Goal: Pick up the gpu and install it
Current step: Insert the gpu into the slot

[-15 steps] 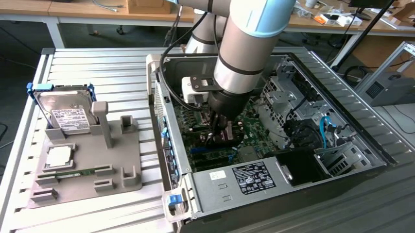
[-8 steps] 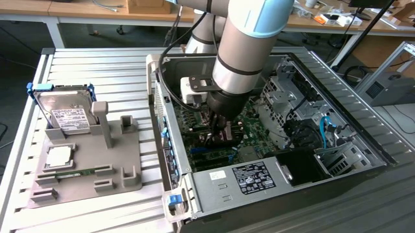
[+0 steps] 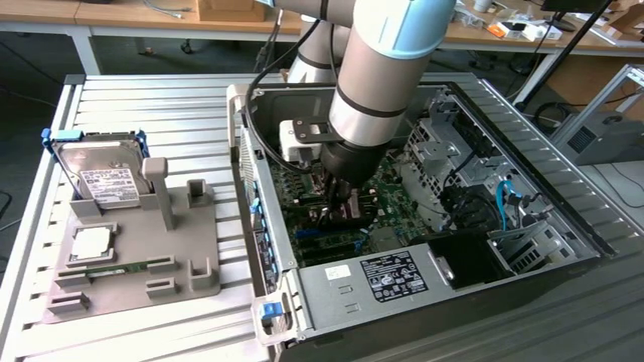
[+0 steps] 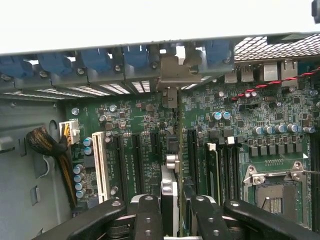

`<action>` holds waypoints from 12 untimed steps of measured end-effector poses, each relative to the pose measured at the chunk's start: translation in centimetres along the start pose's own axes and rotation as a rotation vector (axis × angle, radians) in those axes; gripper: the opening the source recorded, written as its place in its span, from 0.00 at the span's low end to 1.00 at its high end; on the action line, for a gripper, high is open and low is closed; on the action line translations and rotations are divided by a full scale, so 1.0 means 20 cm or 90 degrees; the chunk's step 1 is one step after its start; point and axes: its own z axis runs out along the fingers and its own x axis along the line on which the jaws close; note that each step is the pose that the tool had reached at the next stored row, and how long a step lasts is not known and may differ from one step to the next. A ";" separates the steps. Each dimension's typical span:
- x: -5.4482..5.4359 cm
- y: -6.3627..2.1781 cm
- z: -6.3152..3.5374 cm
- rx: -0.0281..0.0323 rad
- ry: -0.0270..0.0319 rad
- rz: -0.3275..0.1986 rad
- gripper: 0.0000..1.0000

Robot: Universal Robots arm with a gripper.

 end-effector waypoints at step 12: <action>0.00 -0.023 -0.005 -0.0013 0.0002 0.000 0.27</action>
